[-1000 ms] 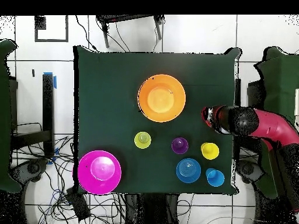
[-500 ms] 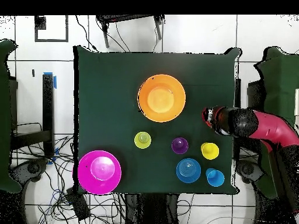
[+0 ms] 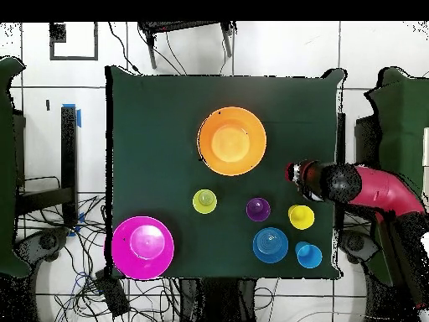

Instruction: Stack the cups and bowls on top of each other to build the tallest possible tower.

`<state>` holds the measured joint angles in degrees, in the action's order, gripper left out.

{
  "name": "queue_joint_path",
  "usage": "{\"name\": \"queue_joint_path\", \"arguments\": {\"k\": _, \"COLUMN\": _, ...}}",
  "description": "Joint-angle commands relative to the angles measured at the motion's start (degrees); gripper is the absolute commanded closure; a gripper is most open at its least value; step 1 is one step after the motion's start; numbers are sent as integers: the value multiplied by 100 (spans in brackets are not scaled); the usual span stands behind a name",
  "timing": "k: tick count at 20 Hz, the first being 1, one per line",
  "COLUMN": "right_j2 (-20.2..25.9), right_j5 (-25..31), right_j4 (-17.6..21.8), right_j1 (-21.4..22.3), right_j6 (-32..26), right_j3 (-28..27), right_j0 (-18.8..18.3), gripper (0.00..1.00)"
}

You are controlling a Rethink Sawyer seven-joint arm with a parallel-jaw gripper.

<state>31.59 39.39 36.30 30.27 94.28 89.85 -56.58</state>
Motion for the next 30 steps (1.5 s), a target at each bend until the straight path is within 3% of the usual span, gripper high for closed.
{"name": "queue_joint_path", "arguments": {"k": 1, "right_j2": -468, "right_j5": -505, "right_j4": 322, "right_j1": 9, "right_j6": 524, "right_j3": 472, "right_j0": 494, "gripper": 0}}
{"name": "queue_joint_path", "arguments": {"k": 12, "right_j2": -752, "right_j5": -805, "right_j4": 145, "right_j1": -56, "right_j6": 604, "right_j3": 489, "right_j0": 684, "gripper": 0}}
{"name": "queue_joint_path", "arguments": {"k": 30, "right_j2": -649, "right_j5": -489, "right_j4": -291, "right_j1": -203, "right_j6": 288, "right_j3": 354, "right_j0": 508, "gripper": 0}}
